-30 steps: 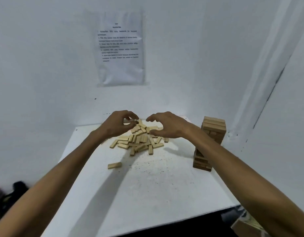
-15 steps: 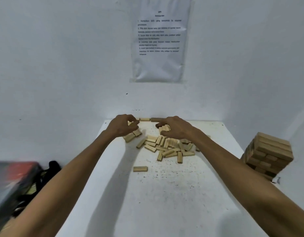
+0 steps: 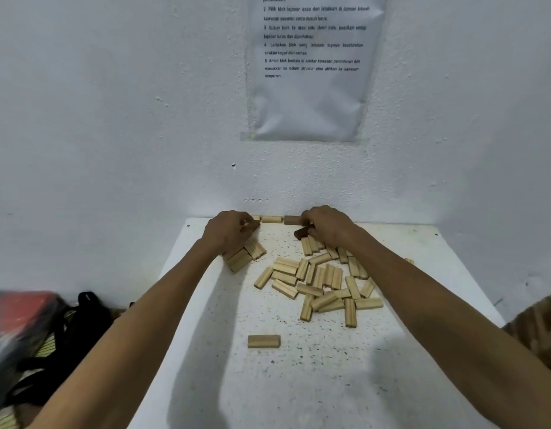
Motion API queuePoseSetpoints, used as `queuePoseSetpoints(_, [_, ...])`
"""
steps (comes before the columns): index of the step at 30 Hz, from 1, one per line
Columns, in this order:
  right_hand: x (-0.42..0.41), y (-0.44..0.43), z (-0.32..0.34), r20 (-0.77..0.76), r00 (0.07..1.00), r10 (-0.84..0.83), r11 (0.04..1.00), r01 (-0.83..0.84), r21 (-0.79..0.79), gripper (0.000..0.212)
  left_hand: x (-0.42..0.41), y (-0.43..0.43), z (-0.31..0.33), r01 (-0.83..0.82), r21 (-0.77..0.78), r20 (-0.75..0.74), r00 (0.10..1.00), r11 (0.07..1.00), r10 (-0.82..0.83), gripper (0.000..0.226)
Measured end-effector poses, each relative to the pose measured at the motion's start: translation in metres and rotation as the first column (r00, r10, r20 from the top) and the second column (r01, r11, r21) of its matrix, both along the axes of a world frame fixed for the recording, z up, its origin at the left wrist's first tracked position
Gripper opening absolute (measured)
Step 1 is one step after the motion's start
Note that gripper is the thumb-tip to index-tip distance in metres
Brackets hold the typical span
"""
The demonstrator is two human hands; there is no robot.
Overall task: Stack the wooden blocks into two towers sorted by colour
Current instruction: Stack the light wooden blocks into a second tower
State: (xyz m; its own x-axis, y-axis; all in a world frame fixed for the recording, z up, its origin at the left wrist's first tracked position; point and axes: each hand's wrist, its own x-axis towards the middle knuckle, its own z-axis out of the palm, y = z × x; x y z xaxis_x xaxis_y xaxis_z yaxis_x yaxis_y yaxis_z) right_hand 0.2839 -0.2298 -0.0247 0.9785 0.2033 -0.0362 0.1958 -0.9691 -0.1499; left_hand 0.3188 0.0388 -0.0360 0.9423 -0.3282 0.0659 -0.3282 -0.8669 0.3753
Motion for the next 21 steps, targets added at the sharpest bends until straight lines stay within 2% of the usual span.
queuePoseSetpoints(7, [0.011, -0.010, -0.015, 0.012, 1.000, 0.015, 0.994, -0.016, 0.112, 0.042, 0.008, -0.008, -0.022, 0.026, 0.050, 0.191, 0.981, 0.998, -0.035, 0.018])
queuePoseSetpoints(11, [0.013, -0.008, -0.025, 0.011, 1.000, -0.008, 0.987, 0.006, 0.161, 0.051, 0.005, -0.012, -0.027, 0.039, -0.104, 0.154, 0.988, 0.994, -0.023, 0.023])
queuePoseSetpoints(15, [0.011, -0.002, -0.029, 0.014, 0.999, -0.030, 0.978, 0.026, 0.208, 0.047, -0.001, -0.009, -0.026, 0.064, -0.204, 0.117, 0.992, 0.977, -0.041, 0.025])
queuePoseSetpoints(17, [0.007, 0.001, -0.030, 0.027, 0.999, -0.038, 0.968, 0.030, 0.250, 0.045, -0.003, -0.006, -0.023, 0.073, -0.220, 0.101, 0.994, 0.973, -0.052, 0.018])
queuePoseSetpoints(21, [-0.006, 0.005, -0.028, 0.118, 0.991, -0.057, 0.959, 0.021, 0.282, 0.036, -0.011, -0.002, -0.017, 0.114, -0.215, 0.110, 0.990, 0.970, -0.092, 0.023])
